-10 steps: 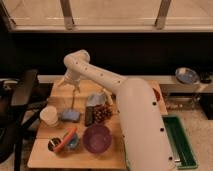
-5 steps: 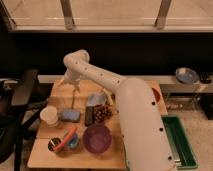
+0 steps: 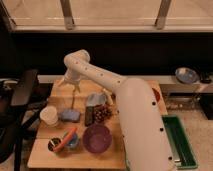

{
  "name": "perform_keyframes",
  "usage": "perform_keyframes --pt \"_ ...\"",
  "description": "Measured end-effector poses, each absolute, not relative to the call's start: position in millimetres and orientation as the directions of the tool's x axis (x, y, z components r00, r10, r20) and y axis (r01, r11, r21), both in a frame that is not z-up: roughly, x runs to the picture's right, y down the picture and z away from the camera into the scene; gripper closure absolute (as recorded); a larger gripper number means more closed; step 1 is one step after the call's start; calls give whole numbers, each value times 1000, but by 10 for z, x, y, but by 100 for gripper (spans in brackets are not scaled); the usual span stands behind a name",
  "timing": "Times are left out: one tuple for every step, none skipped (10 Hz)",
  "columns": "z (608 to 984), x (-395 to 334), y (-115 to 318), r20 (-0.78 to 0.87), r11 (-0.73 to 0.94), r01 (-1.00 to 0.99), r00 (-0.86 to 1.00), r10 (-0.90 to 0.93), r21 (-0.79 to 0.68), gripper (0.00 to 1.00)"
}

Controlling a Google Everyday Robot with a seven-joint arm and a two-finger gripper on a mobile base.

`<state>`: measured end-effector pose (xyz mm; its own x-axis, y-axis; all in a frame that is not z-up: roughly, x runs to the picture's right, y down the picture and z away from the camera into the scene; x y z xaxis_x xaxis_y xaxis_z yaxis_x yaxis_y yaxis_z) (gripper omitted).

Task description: Place fork in purple bowl

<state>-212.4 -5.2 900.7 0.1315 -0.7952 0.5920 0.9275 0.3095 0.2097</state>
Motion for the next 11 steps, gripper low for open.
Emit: perform_keyframes --pt "9037 -2146 -48 582 296 932 124 -804 210 22" --pt "9100 -2201 -14 570 280 936 114 -813 212 22" --pt "9120 -2237 -8 565 276 937 111 -817 215 22" --pt "9162 -2242 4 561 274 938 112 -820 214 22" --pt "9197 -2238 4 558 278 936 117 -822 213 22" --pt "9230 -2224 6 556 285 935 124 -822 213 22" --pt "9264 -2228 13 557 292 932 129 -820 214 22" --pt "9301 -2217 12 560 301 930 137 -817 211 22" --pt "9346 -2195 6 563 311 927 147 -813 208 22" --pt "9386 -2174 -7 565 320 925 155 -811 205 22" --pt "9425 -2176 -11 569 326 923 159 -807 204 22"
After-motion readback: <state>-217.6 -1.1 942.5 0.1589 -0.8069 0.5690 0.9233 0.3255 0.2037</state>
